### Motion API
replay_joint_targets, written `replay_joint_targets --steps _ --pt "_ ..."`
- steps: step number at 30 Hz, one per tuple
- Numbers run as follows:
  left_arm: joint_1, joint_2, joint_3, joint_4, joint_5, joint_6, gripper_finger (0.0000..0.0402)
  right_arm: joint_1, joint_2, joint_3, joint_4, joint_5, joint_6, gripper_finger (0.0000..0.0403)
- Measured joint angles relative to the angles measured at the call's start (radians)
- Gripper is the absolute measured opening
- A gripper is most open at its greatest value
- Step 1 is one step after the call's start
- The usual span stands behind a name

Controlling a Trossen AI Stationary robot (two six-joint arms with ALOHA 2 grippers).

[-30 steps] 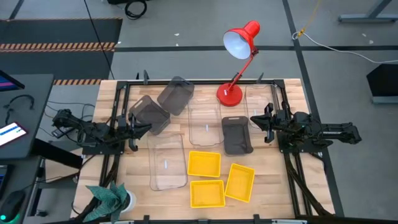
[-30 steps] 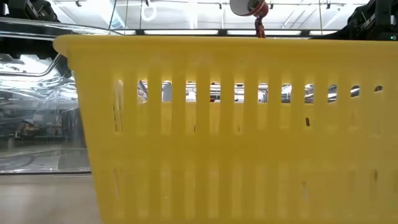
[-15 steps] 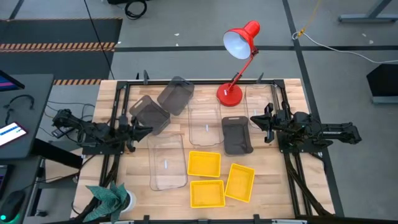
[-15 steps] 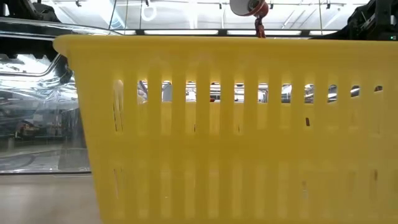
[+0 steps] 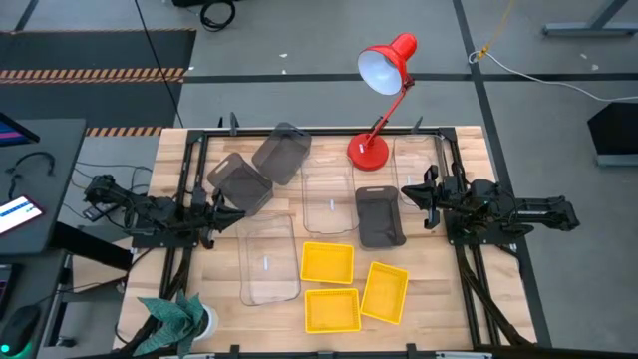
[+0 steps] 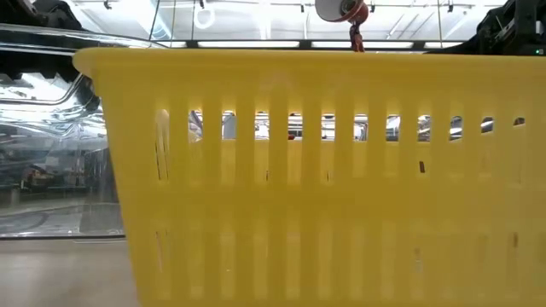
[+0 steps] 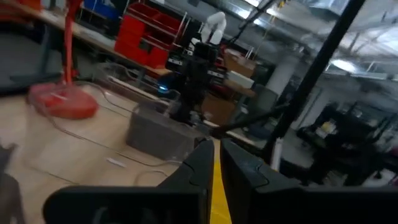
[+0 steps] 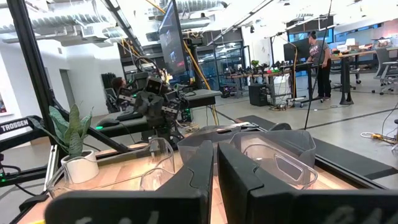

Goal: Stack baskets by color
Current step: Stack the left black bin on the top black bin

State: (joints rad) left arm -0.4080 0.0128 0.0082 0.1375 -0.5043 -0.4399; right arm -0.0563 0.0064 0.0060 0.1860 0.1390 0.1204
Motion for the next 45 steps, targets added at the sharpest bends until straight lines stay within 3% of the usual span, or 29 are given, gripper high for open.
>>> replay_joint_targets --steps 7,12,20,28,32,40,45 --pt "0.0 0.0 0.0 0.024 0.227 0.056 0.0021 0.0 0.0 0.0 0.0 0.0 0.0 0.0029" --pt "0.004 0.039 0.073 -0.052 0.27 -0.019 0.0017 0.0 0.0 0.0 0.0 0.0 0.0 0.0029" --pt "0.004 0.281 0.309 -0.214 0.258 0.045 0.0017 0.0 0.0 0.0 0.0 0.0 0.0 0.0029" --pt "0.027 0.564 0.465 -0.318 0.115 -0.007 0.0075 0.0 0.0 0.0 0.0 0.0 0.0 0.0029" --pt "0.104 0.668 0.576 -0.499 0.108 -0.09 0.0083 0.0 0.0 0.0 0.0 0.0 0.0 0.0029" --pt "0.284 0.803 0.713 -0.804 0.109 -0.184 0.0053 0.0 0.0 0.0 0.0 0.0 0.0 0.0029" --pt "0.411 0.856 0.735 -0.842 0.16 -0.222 0.0051 0.0 0.0 0.0 0.0 0.0 0.0 0.0029"
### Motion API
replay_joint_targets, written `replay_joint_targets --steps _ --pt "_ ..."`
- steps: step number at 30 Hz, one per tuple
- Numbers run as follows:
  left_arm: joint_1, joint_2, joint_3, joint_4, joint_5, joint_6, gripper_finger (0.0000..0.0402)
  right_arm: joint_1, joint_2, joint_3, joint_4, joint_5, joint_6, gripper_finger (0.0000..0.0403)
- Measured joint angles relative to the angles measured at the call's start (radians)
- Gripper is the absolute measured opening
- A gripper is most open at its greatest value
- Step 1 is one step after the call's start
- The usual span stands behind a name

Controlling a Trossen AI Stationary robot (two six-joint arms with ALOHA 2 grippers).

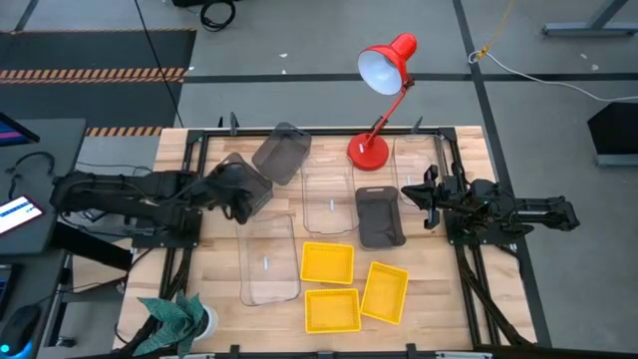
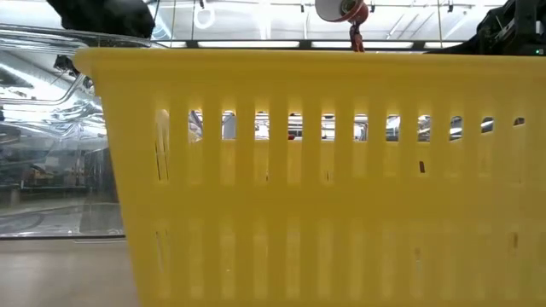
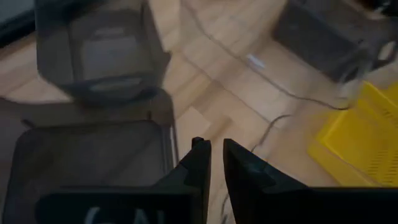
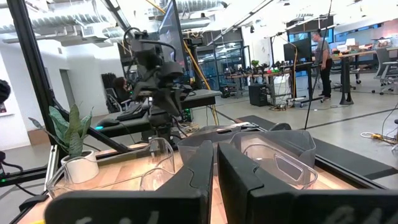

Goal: Stack baskets by color
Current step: Stack the left black bin on the top black bin

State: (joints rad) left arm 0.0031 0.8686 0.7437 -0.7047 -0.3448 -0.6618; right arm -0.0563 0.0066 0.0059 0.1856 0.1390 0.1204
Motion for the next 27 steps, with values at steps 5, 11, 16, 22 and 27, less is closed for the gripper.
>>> replay_joint_targets --steps 5,11,16,22,27 --pt "0.126 0.095 0.0 0.017 0.054 -0.004 0.0088 0.0 0.0 0.0 0.0 0.0 0.0 0.0029" --pt "0.255 0.245 0.027 0.055 0.253 0.034 0.0159 0.0 0.0 0.0 0.0 0.0 0.0 0.0029" --pt "0.276 0.395 0.119 -0.003 0.267 0.068 0.0197 0.0 0.0 0.0 0.0 0.0 0.0 0.0029" --pt "0.276 0.564 0.257 -0.116 0.204 0.106 0.0203 0.0 0.0 0.0 0.0 0.0 0.0 0.0029" --pt "0.276 0.652 0.307 -0.153 0.181 0.109 0.0202 0.0 0.0 0.0 0.0 0.0 0.0 0.0029"
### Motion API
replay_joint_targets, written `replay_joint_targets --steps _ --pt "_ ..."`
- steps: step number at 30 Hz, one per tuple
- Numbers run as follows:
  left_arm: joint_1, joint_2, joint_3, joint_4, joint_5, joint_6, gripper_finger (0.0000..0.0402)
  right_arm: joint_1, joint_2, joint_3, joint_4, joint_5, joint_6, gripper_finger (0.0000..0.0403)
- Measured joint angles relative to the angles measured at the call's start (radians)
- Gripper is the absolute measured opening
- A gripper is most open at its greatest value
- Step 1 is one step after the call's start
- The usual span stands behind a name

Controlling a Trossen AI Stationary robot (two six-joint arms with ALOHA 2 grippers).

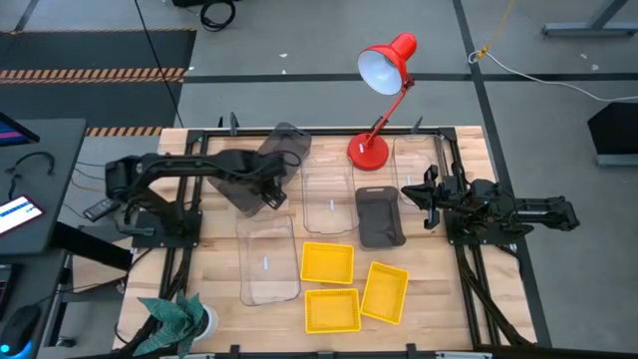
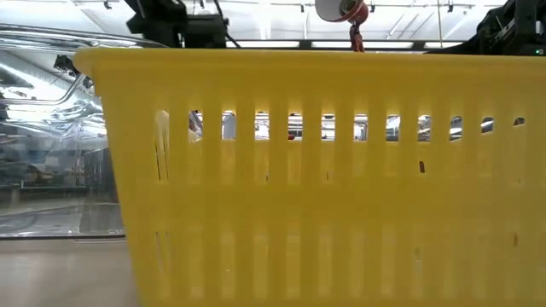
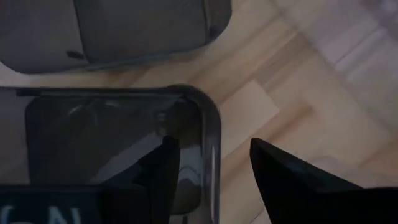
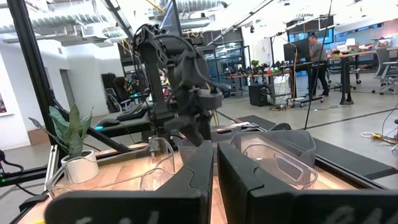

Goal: Stack baskets by color
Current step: Stack the left black bin on the top black bin

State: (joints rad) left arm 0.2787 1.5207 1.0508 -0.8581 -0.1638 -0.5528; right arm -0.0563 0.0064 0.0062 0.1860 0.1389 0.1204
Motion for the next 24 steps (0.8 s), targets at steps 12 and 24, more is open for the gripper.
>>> replay_joint_targets --steps 12,24 --pt "0.004 0.119 0.0 -0.042 0.011 0.036 0.016 0.0 0.0 0.0 0.0 0.0 0.0 0.0029" --pt "0.004 0.136 0.0 -0.055 0.073 -0.052 0.001 0.0 0.0 0.0 0.0 0.0 0.0 0.0029"
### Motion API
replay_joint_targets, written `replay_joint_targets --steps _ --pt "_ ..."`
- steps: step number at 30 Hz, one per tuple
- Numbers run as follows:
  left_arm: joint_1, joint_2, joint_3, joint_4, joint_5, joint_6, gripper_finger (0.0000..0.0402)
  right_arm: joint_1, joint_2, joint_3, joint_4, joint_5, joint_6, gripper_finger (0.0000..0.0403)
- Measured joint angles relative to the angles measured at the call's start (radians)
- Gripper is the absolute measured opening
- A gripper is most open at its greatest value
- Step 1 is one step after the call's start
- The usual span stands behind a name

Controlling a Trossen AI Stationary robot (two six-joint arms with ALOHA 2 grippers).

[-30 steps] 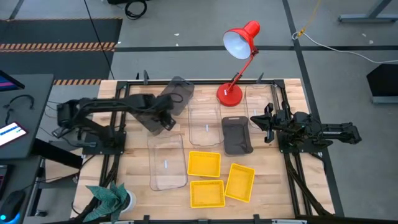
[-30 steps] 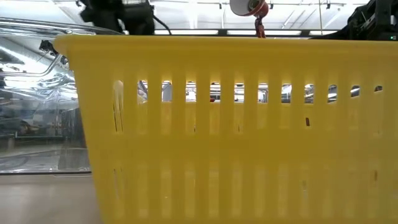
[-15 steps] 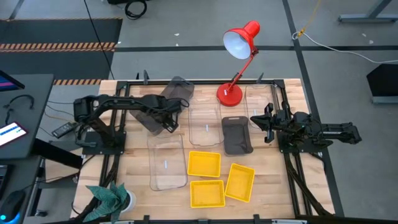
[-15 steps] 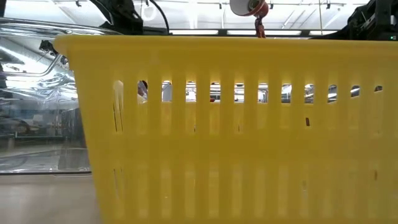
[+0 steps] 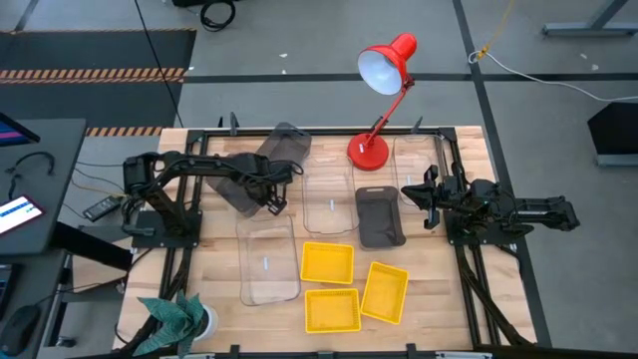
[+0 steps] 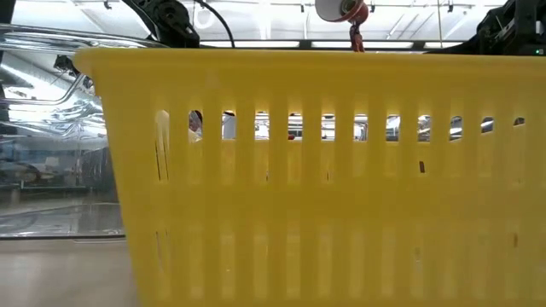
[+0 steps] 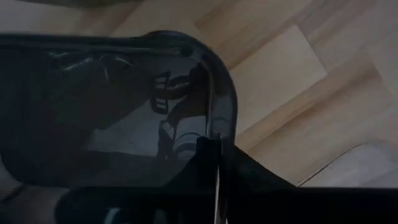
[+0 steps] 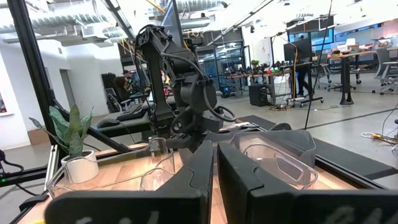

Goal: Stack baskets by color
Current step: Stack the left black bin on the top black bin

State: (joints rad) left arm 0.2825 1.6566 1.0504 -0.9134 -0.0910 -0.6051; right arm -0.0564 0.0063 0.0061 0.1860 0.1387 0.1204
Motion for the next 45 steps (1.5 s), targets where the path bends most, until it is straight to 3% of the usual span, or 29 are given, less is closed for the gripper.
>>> replay_joint_targets --steps 8,14,19,25,27,36,39,45 --pt "-0.018 -0.016 0.04 -0.118 -0.007 -0.012 0.0003 0.0 0.0 0.0 0.0 -0.001 0.0 0.0029" --pt "-0.056 -0.018 0.213 -0.368 -0.152 -0.013 0.0002 0.0 0.0 0.0 0.0 -0.002 0.0 0.0029" --pt "-0.079 -0.019 0.348 -0.472 -0.307 0.043 0.0001 0.0 0.0 0.0 0.0 -0.002 0.0 0.0029" --pt "-0.124 -0.019 0.425 -0.48 -0.52 0.383 0.0001 0.0 0.0 0.0 0.0 -0.002 0.0 0.0029" --pt "-0.136 -0.02 0.423 -0.439 -0.55 0.526 0.0001 0.0 0.0 0.0 0.0 -0.002 0.0 0.0029" --pt "-0.135 -0.019 0.293 -0.233 -0.525 1.069 0.0 0.0 0.0 0.0 0.0 -0.002 0.0 0.0029" --pt "-0.121 -0.018 0.256 -0.169 -0.523 1.166 0.0 0.0 0.0 0.0 0.0 -0.002 0.0 0.0029" --pt "-0.051 -0.018 0.203 -0.104 -0.398 1.257 0.0 0.0 0.0 0.0 0.0 -0.002 0.0 0.0029"
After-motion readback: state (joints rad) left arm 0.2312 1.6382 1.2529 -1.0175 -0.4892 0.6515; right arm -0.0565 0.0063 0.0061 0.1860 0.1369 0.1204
